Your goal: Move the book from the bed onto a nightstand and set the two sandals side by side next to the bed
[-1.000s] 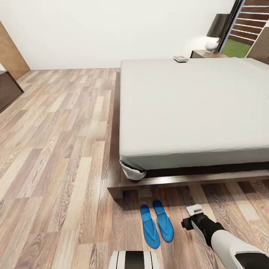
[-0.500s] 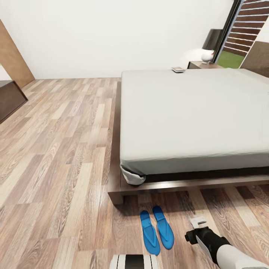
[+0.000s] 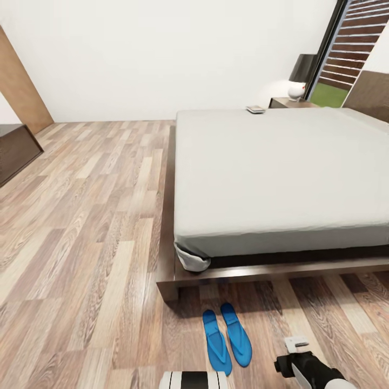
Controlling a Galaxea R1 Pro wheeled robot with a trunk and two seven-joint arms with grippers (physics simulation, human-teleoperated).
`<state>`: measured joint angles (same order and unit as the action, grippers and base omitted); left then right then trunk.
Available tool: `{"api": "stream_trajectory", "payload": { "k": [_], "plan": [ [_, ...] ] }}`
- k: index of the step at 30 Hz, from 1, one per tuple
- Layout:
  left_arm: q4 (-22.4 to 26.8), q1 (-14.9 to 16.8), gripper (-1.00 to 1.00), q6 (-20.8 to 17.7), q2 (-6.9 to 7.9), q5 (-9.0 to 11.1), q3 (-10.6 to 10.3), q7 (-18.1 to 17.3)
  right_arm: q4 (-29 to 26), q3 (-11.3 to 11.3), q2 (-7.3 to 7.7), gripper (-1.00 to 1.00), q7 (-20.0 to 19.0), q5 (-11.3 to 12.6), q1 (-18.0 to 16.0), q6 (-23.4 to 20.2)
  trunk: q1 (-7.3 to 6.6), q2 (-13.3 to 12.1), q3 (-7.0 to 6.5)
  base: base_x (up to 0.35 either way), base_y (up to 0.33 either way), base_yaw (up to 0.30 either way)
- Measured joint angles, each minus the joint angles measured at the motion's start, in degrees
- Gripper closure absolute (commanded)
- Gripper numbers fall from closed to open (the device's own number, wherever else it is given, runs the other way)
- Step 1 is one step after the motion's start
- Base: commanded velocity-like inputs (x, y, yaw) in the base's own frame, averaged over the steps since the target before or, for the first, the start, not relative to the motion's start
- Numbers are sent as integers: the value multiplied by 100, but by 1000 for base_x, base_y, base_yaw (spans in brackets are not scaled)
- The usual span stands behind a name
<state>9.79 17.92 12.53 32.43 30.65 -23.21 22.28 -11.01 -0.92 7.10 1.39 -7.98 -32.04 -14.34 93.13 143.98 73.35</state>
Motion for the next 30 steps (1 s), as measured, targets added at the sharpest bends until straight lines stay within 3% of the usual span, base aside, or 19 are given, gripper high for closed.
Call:
{"api": "stream_trajectory", "payload": {
  "k": [3, 8, 9, 14, 22, 30],
  "plan": [
    [-4, -167, -100, 7, -187, 0, -5, -4, -6, -208, 47, -100, 3, 2, 159, 227, -8, -4, -66, 0, 0, 0],
    [-6, -349, -100, 77, -736, 28, 10, -19, 13, -469, 105, -100, 9, 8, 355, 681, -20, -11, -177, 0, 0, 0],
    [-6, -349, -100, 80, -742, 27, 16, -19, 13, -470, 105, -100, 9, 9, 355, 683, -23, -12, -199, 0, 0, 0],
    [-10, -411, -100, 195, -1113, 80, 32, -21, 15, -580, 124, -100, 10, 7, 528, 874, -36, -19, -310, 0, 0, 0],
    [3, -437, -100, 463, -1291, 411, 36, -36, 11, -635, 160, -100, 10, 5, 627, 974, -57, -30, -488, 0, 0, 0],
    [5, -439, -100, 628, -1380, 498, 29, -83, 8, -672, 170, -100, 9, 5, 673, 1097, -77, -40, -665, 0, 0, 0]
  ]
}}
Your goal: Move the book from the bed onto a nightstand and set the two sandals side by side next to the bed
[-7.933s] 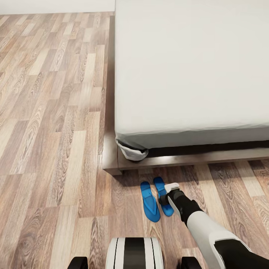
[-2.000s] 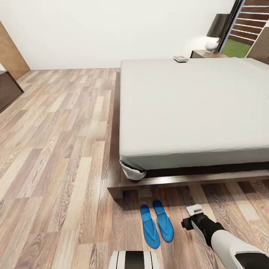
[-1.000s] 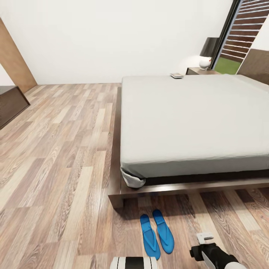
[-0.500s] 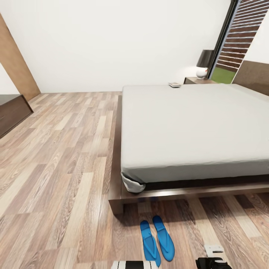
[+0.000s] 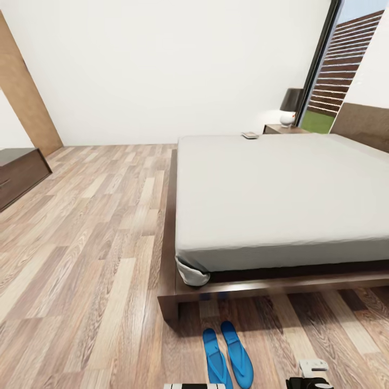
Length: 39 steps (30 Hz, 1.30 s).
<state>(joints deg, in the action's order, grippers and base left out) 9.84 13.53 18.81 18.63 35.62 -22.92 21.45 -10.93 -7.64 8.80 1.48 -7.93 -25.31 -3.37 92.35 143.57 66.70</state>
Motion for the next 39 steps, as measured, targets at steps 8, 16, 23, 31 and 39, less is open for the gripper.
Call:
{"api": "stream_trajectory", "payload": {
  "k": [8, 16, 23, 31, 39],
  "plan": [
    [-5, 0, -100, 42, 17, 30, 0, -43, -9, -8, 30, -100, 0, 0, 55, 45, -21, -11, -177, 0, 0, 0],
    [-13, 6, -100, 39, 336, 36, 12, -8, -12, -10, 68, -100, 0, 0, 67, 56, -41, -22, -355, 0, 0, 0],
    [9, 137, -100, -12, 535, 27, -3, 13, -35, -9, 72, -100, 0, 0, 70, 144, -59, -31, -510, 0, 0, 0],
    [62, 552, -100, -346, 430, -14, -29, -26, -51, -6, 76, -100, -1, 0, 73, 489, -176, -234, -667, 0, 0, 0],
    [253, 808, -100, -856, -146, -43, -79, -5, -35, -6, 62, -100, -2, 0, 74, 600, -352, -555, -810, 0, 0, 0]
  ]
}}
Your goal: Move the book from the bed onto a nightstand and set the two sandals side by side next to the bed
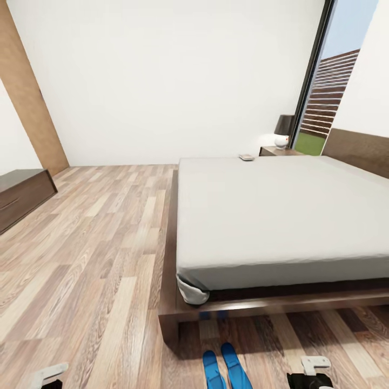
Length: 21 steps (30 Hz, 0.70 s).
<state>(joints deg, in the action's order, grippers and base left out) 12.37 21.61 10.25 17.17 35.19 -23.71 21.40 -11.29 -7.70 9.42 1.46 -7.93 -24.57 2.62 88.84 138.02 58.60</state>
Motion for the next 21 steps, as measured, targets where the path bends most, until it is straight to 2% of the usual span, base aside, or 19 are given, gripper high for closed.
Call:
{"api": "stream_trajectory", "payload": {
  "k": [5, 13, 14, 19, 21],
  "plan": [
    [45, 35, -100, -80, -207, -9, 9, -20, 15, 0, 1, -100, 0, 0, 0, 16, -110, -201, -90, 0, 0, 0],
    [46, 43, -100, -104, -638, -6, 21, -38, 29, 0, 1, -100, 0, 0, 0, 22, -286, -521, -233, 0, 0, 0],
    [46, 43, -100, -103, -639, -7, 23, -38, 29, 0, 1, -100, 0, 0, 0, 22, -308, -561, -251, 0, 0, 0],
    [34, 40, -100, -67, -999, -3, 36, -45, 40, 5, 1, -100, -1, 0, 0, 23, -417, -762, -341, 0, 0, 0],
    [32, 37, -100, -54, -1055, -2, 39, -45, 42, 6, -1, -100, -1, 0, 0, 23, -461, -842, -377, 0, 0, 0]
  ]
}}
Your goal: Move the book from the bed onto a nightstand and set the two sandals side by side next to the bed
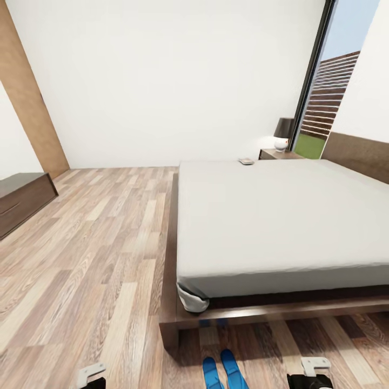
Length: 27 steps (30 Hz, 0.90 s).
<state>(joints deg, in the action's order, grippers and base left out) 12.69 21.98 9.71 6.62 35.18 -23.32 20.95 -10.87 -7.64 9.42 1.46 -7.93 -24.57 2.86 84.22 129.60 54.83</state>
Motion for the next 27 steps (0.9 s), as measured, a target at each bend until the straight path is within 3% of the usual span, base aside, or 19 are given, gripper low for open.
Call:
{"api": "stream_trajectory", "payload": {
  "k": [7, 27],
  "plan": [
    [-20, -9, -100, 190, -167, 8, -8, -3, 8, 2, -12, -100, 0, 0, 0, 0, -154, -281, -126, 0, 0, 0],
    [-28, -16, -100, 308, -243, -3, -26, 2, -37, 8, -37, -100, -14, -3, 0, 0, -593, -1083, -485, 0, 0, 0]
  ]
}}
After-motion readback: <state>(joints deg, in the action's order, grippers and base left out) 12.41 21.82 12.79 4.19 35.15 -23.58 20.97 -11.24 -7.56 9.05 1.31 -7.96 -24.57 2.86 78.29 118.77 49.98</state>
